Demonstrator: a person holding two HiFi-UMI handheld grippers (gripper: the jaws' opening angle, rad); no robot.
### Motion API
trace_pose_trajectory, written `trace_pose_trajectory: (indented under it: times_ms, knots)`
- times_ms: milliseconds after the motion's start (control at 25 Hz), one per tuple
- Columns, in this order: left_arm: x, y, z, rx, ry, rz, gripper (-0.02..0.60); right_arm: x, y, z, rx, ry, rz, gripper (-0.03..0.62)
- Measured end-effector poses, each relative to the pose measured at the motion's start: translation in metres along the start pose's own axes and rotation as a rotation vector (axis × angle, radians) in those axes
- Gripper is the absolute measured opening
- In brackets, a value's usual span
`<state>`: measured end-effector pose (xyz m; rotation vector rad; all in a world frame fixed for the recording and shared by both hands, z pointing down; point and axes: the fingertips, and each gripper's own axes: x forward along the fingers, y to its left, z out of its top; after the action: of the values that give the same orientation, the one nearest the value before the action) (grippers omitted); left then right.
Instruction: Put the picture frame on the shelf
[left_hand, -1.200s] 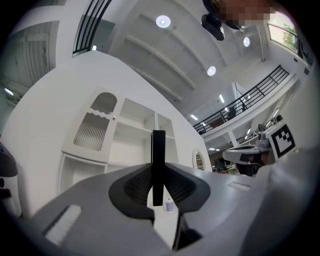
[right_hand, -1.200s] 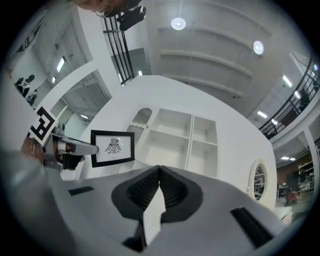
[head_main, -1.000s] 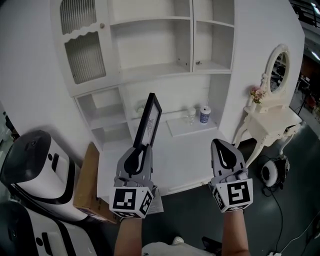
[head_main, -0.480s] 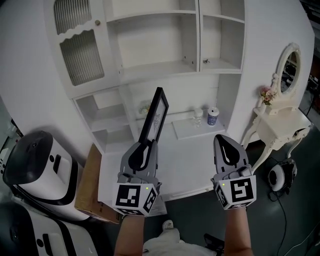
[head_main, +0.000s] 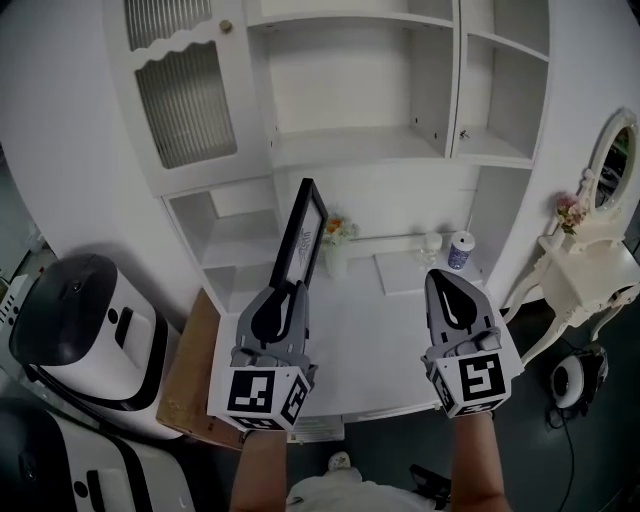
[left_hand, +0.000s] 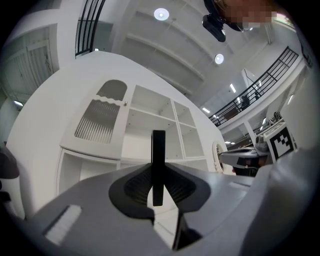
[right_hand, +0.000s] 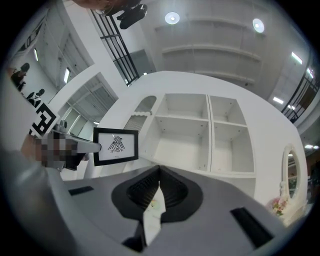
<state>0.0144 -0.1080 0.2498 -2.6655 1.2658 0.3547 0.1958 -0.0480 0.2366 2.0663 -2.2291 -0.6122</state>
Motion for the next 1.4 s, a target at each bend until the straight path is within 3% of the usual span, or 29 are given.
trace_pose_trajectory:
  times_ms: [480, 880, 1040, 1240, 1400]
  knots:
    - [0.007, 0.118, -0.030, -0.015, 0.039, 0.164, 0.075, 0.106, 0.051, -0.019, 0.011, -0.017, 0.104, 0.008]
    - [0.006, 0.172, -0.054, -0.040, 0.076, 0.234, 0.075, 0.154, 0.080, -0.033, 0.023, 0.001, 0.155, 0.008]
    - [0.009, 0.182, -0.075, -0.122, 0.107, 0.250, 0.075, 0.163, 0.090, -0.048, 0.005, 0.030, 0.180, 0.008]
    - [0.012, 0.192, -0.103, -0.283, 0.128, 0.267, 0.075, 0.172, 0.098, -0.073, 0.008, 0.081, 0.208, 0.008]
    - [0.011, 0.199, -0.123, -0.465, 0.119, 0.281, 0.075, 0.177, 0.101, -0.090, 0.010, 0.116, 0.230, 0.008]
